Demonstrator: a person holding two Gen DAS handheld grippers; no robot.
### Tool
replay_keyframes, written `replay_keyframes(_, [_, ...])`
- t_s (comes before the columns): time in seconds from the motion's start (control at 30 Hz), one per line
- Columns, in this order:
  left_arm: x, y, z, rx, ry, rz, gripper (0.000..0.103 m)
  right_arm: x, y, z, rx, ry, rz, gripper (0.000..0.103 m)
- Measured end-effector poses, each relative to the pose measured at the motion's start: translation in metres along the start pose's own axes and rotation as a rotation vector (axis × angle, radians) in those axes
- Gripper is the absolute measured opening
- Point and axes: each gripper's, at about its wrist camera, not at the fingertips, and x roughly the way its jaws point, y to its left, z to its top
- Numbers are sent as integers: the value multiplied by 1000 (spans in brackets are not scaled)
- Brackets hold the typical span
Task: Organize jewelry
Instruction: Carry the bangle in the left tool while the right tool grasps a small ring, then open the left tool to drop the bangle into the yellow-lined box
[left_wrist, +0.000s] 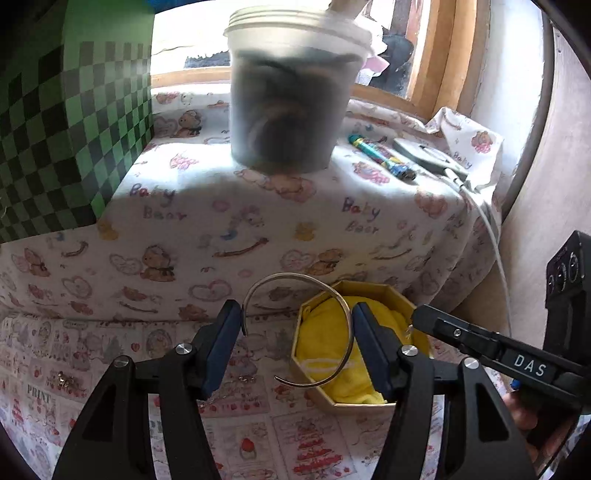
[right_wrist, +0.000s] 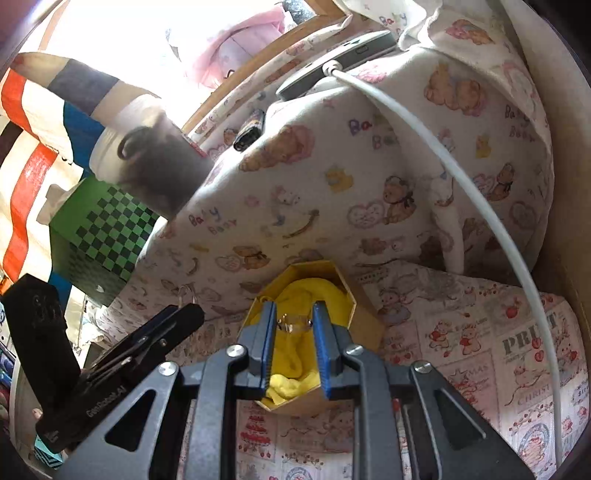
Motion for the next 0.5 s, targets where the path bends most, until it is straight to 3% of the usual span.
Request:
replay_keyframes(0.17, [-1,-10,2,7,-7,-76,61,-17,-9,3,29,-57,-14,19])
replay_keyframes(0.27, [9,-19,2,-3,18,-134,61,-32,-11,4,29,-120,-78,19])
replay_keyframes(0.37, [24,-27,2,-11,60,-134,61,-42,-12,1,12,-198,-192,24])
replay_keyframes(0.5, [40,-34,-3,3,94,-126,61,-42,-21,2,53,-207,-181,25])
